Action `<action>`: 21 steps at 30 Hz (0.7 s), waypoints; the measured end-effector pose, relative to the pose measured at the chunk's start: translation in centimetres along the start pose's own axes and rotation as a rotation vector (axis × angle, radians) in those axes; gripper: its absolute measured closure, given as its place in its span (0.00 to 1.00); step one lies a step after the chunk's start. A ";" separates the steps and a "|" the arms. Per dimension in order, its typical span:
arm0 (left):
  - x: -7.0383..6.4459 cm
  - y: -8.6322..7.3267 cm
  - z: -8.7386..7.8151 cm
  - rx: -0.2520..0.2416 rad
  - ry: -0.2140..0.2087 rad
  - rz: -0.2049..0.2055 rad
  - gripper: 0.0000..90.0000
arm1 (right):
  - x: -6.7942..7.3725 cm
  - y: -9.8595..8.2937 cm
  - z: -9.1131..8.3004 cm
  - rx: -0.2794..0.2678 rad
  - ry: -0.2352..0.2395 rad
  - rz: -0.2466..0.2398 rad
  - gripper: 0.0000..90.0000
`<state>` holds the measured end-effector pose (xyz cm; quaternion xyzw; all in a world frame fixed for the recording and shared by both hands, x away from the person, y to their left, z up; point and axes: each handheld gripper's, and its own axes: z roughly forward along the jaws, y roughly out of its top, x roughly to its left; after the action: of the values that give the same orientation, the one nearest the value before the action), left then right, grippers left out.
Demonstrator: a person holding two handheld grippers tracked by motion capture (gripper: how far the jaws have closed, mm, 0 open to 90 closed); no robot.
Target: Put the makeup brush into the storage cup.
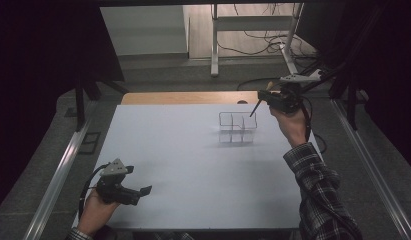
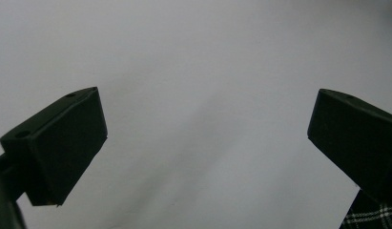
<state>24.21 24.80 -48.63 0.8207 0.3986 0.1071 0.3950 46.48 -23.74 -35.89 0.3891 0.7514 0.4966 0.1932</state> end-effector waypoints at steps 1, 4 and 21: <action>0.0 0.0 0.0 0.000 0.000 0.000 0.00 | 0.0 0.0 0.0 0.000 0.000 0.000 0.92; 0.0 0.0 0.0 0.002 0.002 0.001 0.00 | -0.2 0.2 0.5 0.002 -0.004 -0.005 0.92; 0.0 0.0 0.0 0.003 0.004 0.003 0.00 | -0.4 -1.8 2.3 0.033 -0.011 0.003 0.92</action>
<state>24.23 24.81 -48.65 0.8217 0.3983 0.1089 0.3929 47.62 -23.05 -38.57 0.3961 0.7580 0.4821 0.1904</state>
